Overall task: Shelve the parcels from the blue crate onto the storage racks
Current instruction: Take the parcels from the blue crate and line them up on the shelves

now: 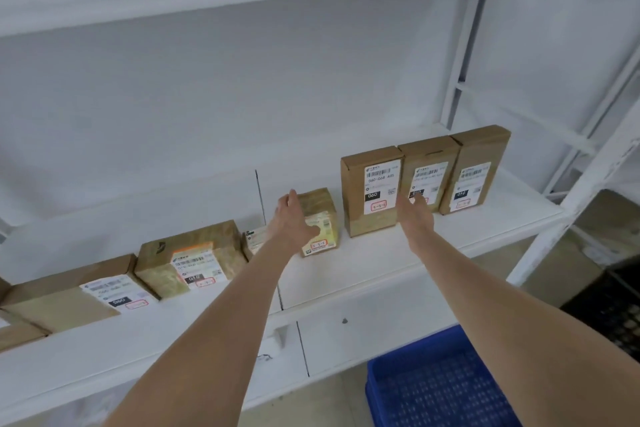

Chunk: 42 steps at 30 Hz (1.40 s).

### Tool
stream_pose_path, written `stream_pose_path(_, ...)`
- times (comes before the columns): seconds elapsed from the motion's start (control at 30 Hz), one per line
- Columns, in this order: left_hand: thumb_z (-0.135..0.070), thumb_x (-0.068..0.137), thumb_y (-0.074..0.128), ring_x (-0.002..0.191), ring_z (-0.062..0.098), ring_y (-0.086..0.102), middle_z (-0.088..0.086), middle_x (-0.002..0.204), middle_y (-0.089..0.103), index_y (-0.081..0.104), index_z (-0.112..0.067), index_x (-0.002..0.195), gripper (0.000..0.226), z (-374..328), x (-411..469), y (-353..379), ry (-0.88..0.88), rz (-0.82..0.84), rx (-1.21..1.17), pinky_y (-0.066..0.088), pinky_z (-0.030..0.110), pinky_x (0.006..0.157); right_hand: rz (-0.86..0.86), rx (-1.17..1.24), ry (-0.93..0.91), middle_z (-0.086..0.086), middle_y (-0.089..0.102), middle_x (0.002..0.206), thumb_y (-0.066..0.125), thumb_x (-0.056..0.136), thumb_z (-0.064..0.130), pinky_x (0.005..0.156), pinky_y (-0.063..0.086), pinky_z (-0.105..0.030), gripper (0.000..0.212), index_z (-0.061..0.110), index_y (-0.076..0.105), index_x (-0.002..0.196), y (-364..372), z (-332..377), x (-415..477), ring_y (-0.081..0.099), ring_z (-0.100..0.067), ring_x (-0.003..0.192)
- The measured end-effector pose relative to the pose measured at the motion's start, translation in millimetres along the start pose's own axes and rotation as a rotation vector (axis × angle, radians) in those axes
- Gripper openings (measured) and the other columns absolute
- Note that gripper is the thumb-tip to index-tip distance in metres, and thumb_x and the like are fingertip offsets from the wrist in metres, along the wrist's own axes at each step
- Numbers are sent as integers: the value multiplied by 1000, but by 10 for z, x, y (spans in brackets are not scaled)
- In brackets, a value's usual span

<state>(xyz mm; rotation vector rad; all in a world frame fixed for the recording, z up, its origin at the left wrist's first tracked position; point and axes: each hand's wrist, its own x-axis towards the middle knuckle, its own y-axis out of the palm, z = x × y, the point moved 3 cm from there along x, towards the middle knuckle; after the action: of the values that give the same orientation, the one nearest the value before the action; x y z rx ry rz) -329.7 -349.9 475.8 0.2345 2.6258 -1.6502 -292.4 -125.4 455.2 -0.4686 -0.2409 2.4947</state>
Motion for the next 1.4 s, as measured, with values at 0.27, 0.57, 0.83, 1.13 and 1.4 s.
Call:
stream_pose_path(0.27, -31, 82, 67, 133, 28, 37, 6, 151, 22, 10, -14, 150, 90, -829, -8, 104, -13, -93, 40, 44, 42, 95, 20, -23, -26, -12, 52, 135, 43, 96, 17, 83, 38, -31, 49, 9, 36, 144, -610, -32, 457, 52, -28, 110)
stream_pose_path(0.57, -35, 86, 63, 140, 23, 27, 5, 151, 28, 22, -15, 148, 77, -2012, 467, 100, 326, -160, 341, 29, 37, 111, 26, -107, -4, -16, 55, 130, 37, 95, 12, 83, 43, -37, 42, 3, 41, 136, -798, -5, 840, 54, -31, 109)
stream_pose_path(0.83, -32, 89, 55, 123, 28, 46, 8, 133, 46, 26, -26, 144, 62, -2304, 846, 358, 330, -5, 518, 31, 41, 105, 11, -84, 8, -13, 60, 123, 37, 96, 20, 92, 44, -39, 38, 1, 51, 125, -793, -86, 971, 54, -32, 113)
stream_pose_path(1.13, -27, 90, 54, 120, 28, 47, 9, 132, 45, 26, -28, 145, 62, -2167, 830, 294, 328, 12, 494, 30, 40, 106, 18, -61, -9, -9, 65, 112, 41, 93, 16, 77, 41, -30, 31, 9, 56, 120, -717, -57, 1028, 55, -26, 93)
stream_pose_path(1.4, -47, 91, 48, 120, 24, 51, 0, 140, 43, 30, -24, 145, 60, -1551, 487, -104, 223, -308, 7, 43, 41, 99, 24, -79, -40, -10, 61, 96, 42, 89, 6, 50, 32, -25, 30, 7, 52, 117, -727, -24, 1118, 48, -17, 67)
